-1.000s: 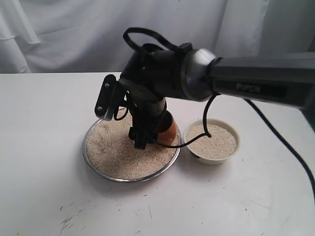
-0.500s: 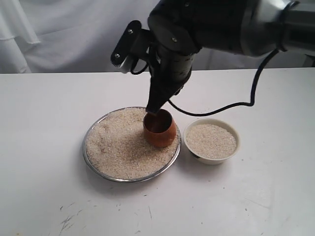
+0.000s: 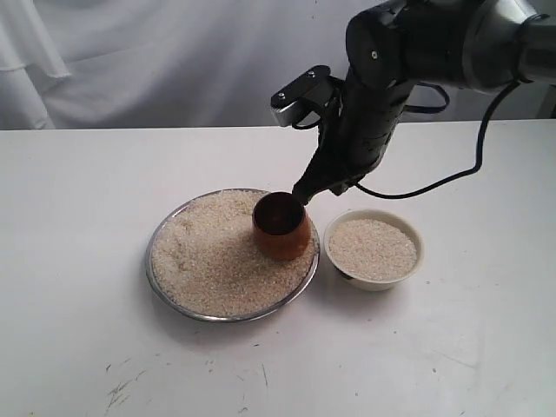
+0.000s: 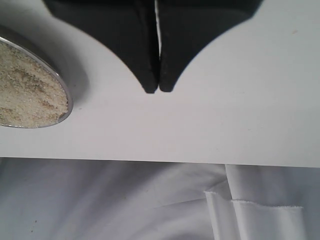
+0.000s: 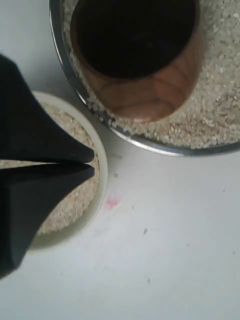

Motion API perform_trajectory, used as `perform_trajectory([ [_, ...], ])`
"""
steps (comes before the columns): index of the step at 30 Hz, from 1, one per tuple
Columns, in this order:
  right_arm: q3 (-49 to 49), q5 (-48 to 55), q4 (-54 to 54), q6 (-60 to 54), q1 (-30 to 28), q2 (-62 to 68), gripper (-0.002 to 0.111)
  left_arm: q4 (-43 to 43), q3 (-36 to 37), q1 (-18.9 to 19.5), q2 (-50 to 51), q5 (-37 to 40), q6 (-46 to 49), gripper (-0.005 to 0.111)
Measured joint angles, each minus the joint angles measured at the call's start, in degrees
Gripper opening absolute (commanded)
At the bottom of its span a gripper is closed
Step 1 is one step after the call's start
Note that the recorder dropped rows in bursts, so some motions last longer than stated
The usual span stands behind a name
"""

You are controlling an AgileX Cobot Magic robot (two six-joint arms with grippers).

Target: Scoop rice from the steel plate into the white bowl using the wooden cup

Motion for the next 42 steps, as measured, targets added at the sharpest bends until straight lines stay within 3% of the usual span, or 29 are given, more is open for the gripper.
perform_trajectory([
  [8,0.14,0.26,16.19,-7.46,-1.83,1.40,0.000,0.00,0.00,0.00,0.00,0.00,0.00,0.000],
  [18,0.14,0.74,24.22,-11.61,-1.83,1.43,0.000,0.00,0.00,0.00,0.00,0.00,0.00,0.000],
  [26,0.14,0.74,23.66,-13.28,-1.83,-0.14,0.000,0.00,0.00,0.00,0.00,0.00,0.00,0.000],
  [29,0.14,0.37,11.85,-4.20,-2.06,-1.17,0.000,0.00,0.00,0.00,0.00,0.00,0.00,0.000],
  [31,0.40,0.24,9.68,-2.44,-2.29,0.37,0.000,0.00,0.00,0.00,0.00,0.00,0.00,0.000],
  [42,0.79,-1.74,18.44,-6.97,0.14,2.41,0.000,0.00,0.00,0.00,0.00,0.00,0.00,0.000],
])
